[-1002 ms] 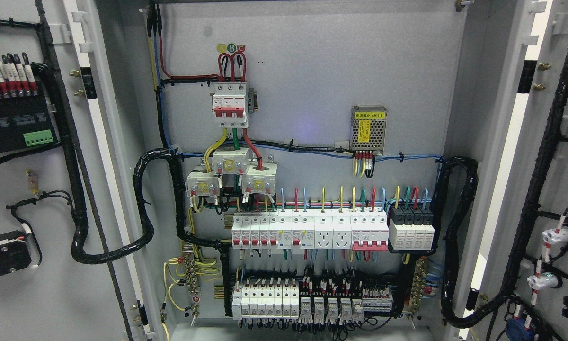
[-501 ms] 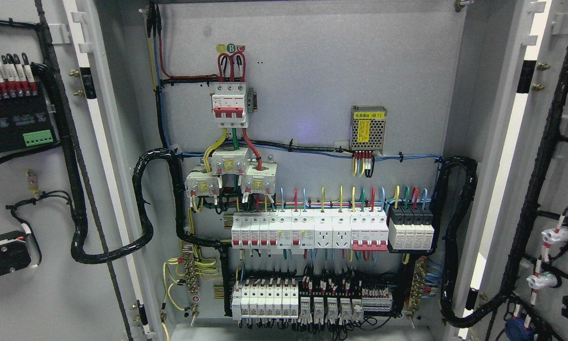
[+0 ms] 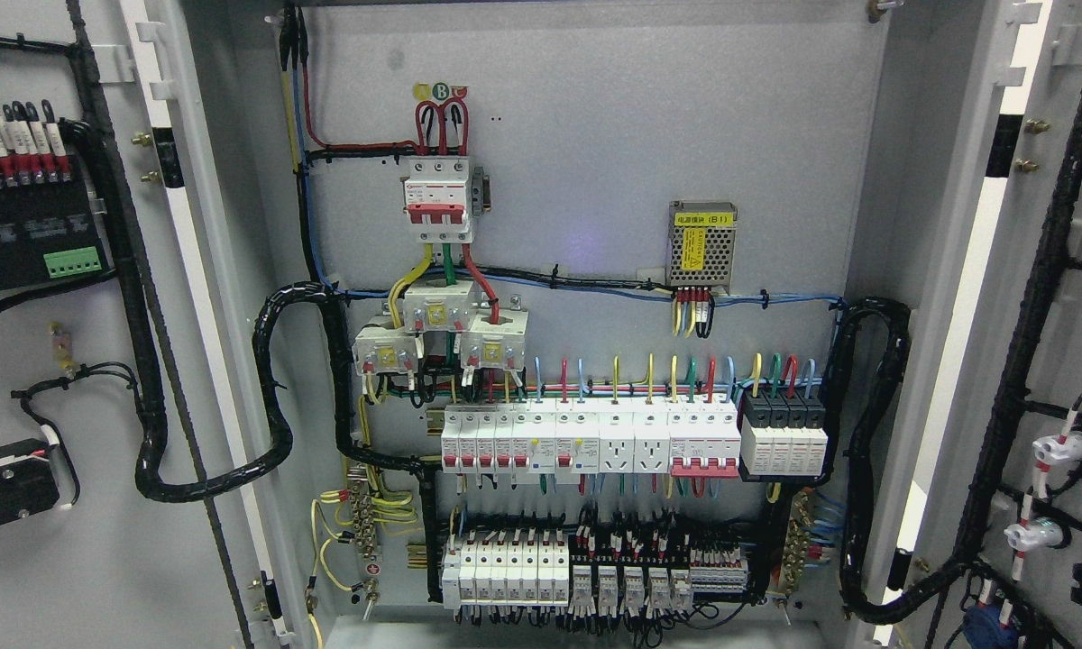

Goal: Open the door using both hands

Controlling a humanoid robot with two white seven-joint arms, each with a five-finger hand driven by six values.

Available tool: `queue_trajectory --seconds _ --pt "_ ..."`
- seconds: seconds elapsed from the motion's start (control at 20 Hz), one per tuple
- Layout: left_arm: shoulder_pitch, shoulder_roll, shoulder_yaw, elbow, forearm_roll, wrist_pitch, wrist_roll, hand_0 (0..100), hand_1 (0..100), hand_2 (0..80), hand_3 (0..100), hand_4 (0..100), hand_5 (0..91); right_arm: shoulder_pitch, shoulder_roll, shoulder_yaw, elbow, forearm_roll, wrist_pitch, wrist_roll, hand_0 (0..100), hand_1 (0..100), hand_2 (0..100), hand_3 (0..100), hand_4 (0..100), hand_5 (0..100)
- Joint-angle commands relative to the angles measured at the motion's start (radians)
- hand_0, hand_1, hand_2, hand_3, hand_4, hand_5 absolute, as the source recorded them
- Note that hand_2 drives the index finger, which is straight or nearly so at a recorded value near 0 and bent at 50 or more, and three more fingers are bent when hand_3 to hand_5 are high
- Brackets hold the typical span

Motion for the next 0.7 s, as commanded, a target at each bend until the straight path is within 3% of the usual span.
queue_trajectory --seconds 0.0,0.65 --pt "-0.003 -0.035 -0.004 0.000 -0.034 -0.001 0.006 0 0 0.0 0 0 0.0 -0.006 0.038 0.000 0.036 0.011 0.001 -0.002 38 0 0 0 0 0" --pt "-0.006 -0.038 0.004 -0.008 -0.025 -0.017 -0.004 0 0 0.0 0 0 0.0 -0.014 0.064 -0.015 0.036 0.010 0.003 -0.002 38 0 0 0 0 0"
